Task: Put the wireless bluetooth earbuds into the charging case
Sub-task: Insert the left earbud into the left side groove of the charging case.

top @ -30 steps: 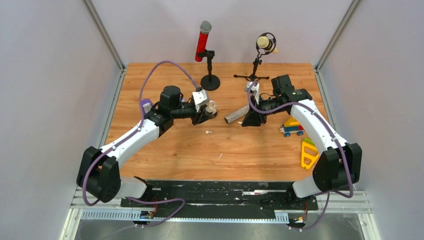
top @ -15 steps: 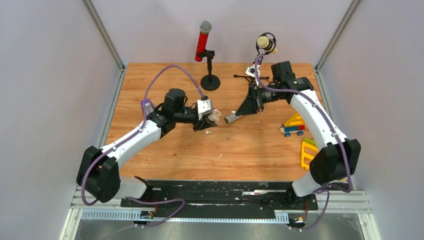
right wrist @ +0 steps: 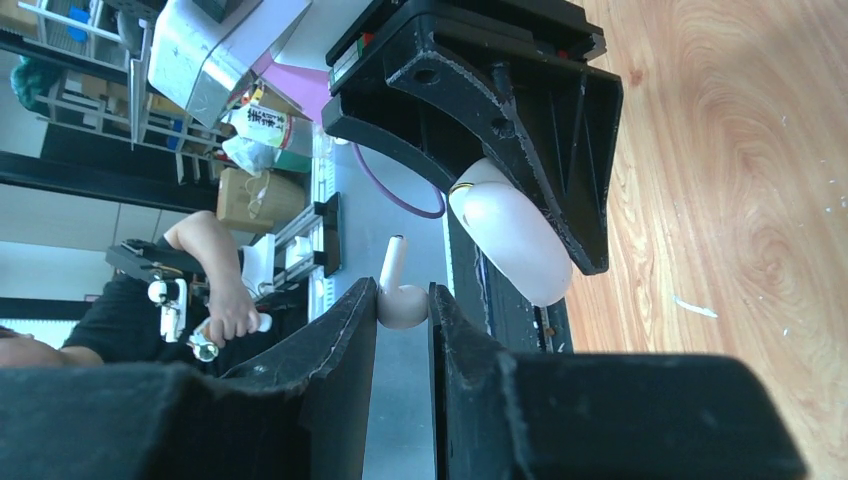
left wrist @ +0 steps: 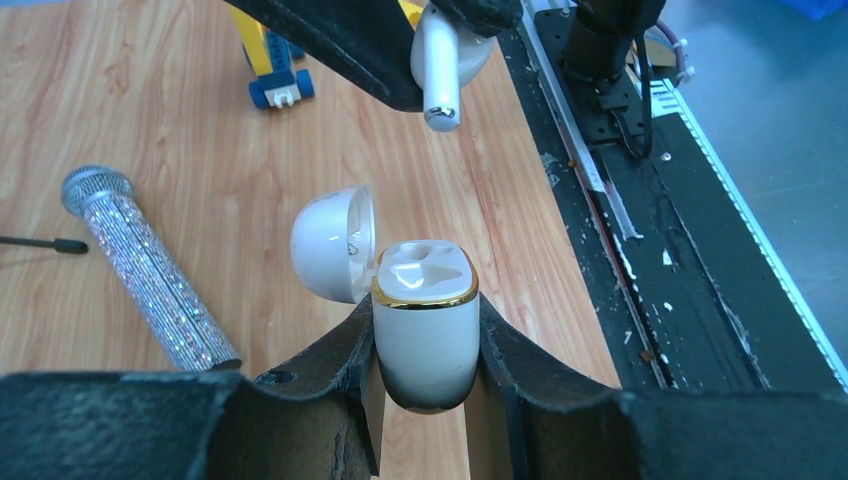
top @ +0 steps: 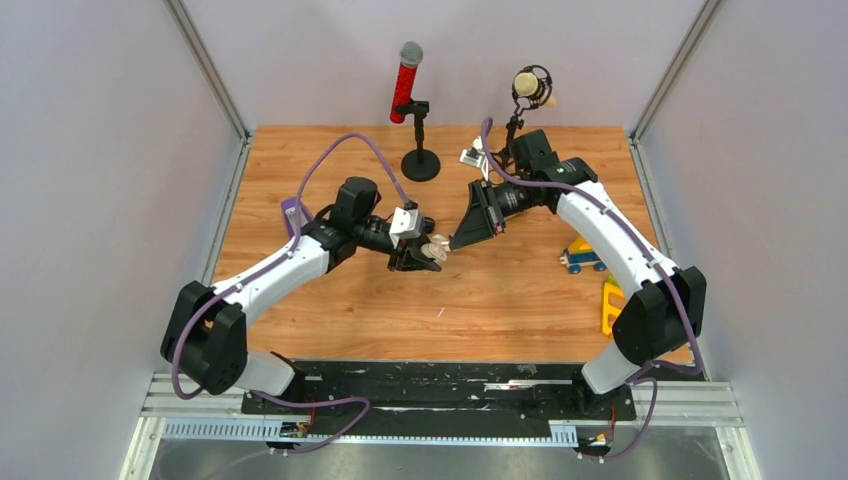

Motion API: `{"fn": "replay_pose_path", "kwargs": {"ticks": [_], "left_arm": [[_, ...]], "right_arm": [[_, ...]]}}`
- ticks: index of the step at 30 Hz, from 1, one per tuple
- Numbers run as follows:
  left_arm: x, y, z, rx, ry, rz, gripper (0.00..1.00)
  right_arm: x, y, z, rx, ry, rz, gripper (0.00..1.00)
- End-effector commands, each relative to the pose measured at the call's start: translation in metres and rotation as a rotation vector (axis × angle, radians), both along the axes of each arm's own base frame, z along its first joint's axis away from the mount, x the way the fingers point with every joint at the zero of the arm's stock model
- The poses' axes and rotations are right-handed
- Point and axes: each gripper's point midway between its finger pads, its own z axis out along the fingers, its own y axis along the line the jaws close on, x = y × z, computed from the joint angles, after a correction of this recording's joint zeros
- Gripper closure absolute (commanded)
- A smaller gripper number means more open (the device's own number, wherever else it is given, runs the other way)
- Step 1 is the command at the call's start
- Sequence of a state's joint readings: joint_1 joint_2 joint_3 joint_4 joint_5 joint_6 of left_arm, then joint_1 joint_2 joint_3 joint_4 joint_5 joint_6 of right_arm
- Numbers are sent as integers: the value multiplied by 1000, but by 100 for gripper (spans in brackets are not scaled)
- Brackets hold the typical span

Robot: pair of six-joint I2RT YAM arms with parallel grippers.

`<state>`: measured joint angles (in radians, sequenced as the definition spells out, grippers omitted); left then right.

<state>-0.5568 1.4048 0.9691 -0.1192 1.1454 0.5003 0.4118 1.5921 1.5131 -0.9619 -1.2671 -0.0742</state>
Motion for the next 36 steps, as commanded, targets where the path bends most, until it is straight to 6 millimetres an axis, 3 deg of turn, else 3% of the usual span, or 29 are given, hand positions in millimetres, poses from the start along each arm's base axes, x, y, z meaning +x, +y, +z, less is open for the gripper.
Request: {"fn": "replay_pose_path", "kwargs": {"ticks": [1,4,5,6,7,8,12,20,26,29,36], "left_arm": [[-4,-8,8,-77,1,-39,100],[6,-15,12,-150,55,29,100],[15,-19,27,-232,-28,39,100],[9,-16,18,-237,64,62,100],[15,-19,33,-328,-22,79,100],[10,-16,24,-335,28,90,100],[18,-21,18,-344,46,136,100],[40,-17,-7,-332,13,279,100],[32,-22,-19,-315,-43,243,100],[28,-21,-31,-298,-81,231,100],[30,-21,-33,-305,-130,239,100]], "right_arm": [[-4,2,18,32,30,-6,77],[-4,2,16,8,29,-28,76],[-4,2,15,0,29,-36,76],[-3,1,13,-9,26,-45,76],[-2,1,12,-18,22,-55,76],[-2,0,12,-24,18,-62,76],[0,-1,7,-52,-2,-72,76],[13,-8,-26,-206,15,-51,76],[17,-5,-15,-243,-106,-62,75],[16,-5,-21,-276,-122,-67,75],[16,-5,-41,-339,-76,-84,76]]}}
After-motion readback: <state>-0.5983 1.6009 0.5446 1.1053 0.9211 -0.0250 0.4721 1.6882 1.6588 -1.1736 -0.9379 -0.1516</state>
